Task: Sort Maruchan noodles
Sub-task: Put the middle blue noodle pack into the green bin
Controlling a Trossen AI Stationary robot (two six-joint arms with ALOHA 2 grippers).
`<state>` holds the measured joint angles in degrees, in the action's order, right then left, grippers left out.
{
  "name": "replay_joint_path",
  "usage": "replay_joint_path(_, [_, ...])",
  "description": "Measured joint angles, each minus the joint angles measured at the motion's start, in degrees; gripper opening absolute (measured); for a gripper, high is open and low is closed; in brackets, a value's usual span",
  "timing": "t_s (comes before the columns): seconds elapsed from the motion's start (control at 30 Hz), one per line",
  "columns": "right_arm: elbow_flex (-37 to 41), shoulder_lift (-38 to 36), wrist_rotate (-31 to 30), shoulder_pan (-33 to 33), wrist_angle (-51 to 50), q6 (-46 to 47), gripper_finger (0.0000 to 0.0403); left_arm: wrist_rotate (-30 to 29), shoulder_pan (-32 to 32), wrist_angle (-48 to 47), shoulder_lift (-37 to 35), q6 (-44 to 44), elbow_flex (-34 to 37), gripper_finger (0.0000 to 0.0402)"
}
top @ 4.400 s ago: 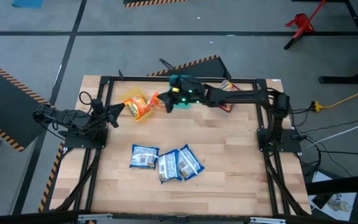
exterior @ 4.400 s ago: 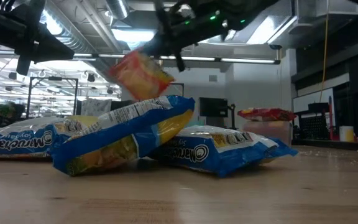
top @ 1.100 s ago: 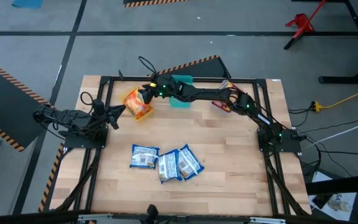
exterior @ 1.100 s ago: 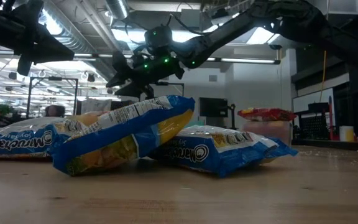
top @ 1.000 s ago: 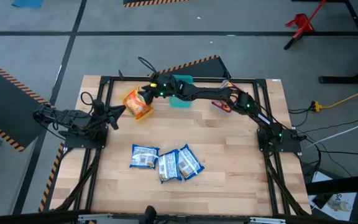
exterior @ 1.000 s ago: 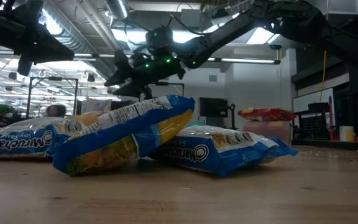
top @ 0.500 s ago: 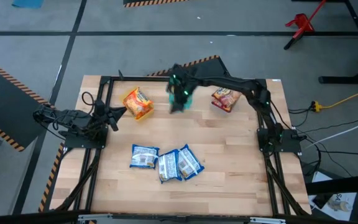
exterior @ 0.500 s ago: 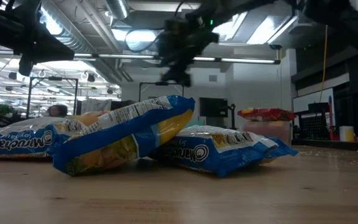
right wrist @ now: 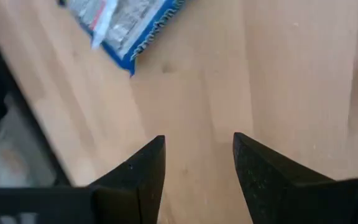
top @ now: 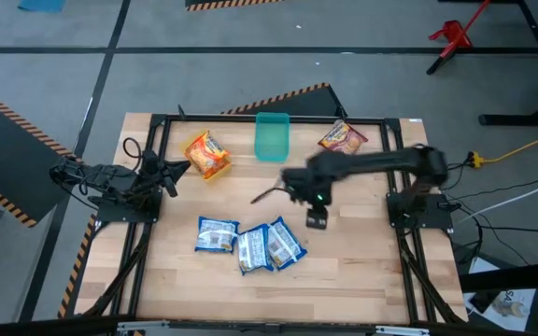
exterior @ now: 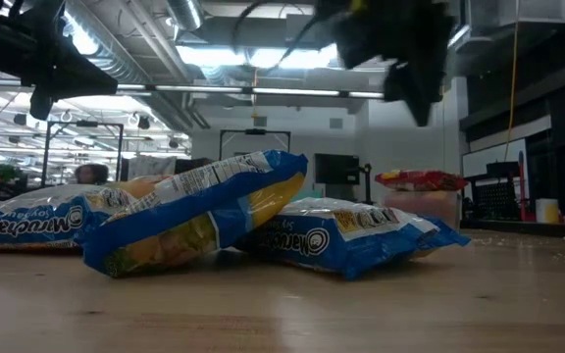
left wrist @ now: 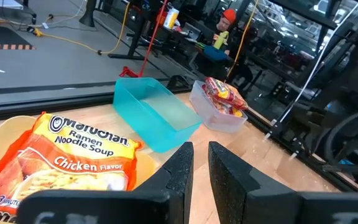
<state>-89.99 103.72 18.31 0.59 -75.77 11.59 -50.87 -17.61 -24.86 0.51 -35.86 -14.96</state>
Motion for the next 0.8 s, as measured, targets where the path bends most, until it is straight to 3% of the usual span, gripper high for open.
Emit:
replay_joint_path(0.1, [12.1,-8.7,-6.1,4.3,13.5,11.4,0.0172,0.0,0.0,0.0,0.0,0.0,0.0,0.0044])
replay_joint_path(0.2, [23.9,-14.8,-12.2,7.4,34.7,23.2,0.0172,-0.1,0.0,0.0,0.0,-0.6,0.0,0.0044])
replay_joint_path(0.3, [33.0,-16.9,-17.8,9.3,57.1,29.0,0.0175,-1.1,0.0,0.2,0.0,-1.2,0.0,0.0044])
replay_joint_path(0.4, [38.5,-16.0,-18.5,9.6,72.4,29.6,0.0179,-2.3,0.0,1.8,0.0,-2.4,0.0,0.0044])
replay_joint_path(0.6, [41.1,-11.2,-28.4,9.5,83.2,31.3,0.0166,-4.3,0.0,2.7,0.0,0.1,0.0,0.0044])
replay_joint_path(0.8, [41.0,-6.8,-28.6,9.6,90.2,32.0,0.0159,-5.6,0.0,2.6,0.0,0.5,0.0,0.0044])
